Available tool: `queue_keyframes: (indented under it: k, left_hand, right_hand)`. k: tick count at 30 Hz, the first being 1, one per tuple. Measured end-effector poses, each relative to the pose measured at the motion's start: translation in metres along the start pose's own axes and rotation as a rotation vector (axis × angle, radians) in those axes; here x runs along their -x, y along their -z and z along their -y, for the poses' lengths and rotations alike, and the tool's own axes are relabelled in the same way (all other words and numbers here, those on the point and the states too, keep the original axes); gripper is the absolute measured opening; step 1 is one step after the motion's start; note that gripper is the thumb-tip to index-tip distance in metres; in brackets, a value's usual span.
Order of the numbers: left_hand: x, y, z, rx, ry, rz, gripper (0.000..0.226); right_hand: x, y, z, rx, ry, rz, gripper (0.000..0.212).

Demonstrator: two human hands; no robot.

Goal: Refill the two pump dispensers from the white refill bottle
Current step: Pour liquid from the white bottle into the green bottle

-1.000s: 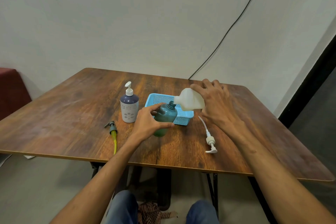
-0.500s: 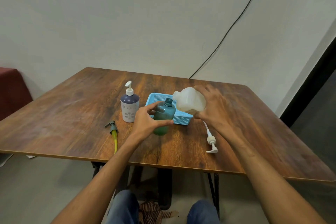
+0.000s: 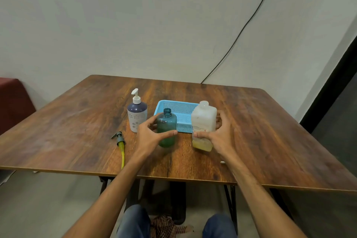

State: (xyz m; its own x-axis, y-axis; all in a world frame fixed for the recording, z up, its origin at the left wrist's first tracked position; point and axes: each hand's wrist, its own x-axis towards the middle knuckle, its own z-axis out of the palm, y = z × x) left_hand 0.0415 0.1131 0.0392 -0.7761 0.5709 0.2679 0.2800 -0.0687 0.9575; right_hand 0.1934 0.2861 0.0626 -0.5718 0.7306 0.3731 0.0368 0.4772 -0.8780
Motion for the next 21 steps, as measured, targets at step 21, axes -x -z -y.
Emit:
queue_keyframes:
  k: [21]
  left_hand:
    - [0.009, 0.008, 0.030, -0.060, 0.038, 0.066, 0.093]
  right_hand:
    - [0.025, -0.016, -0.029, -0.077, -0.093, -0.036, 0.082]
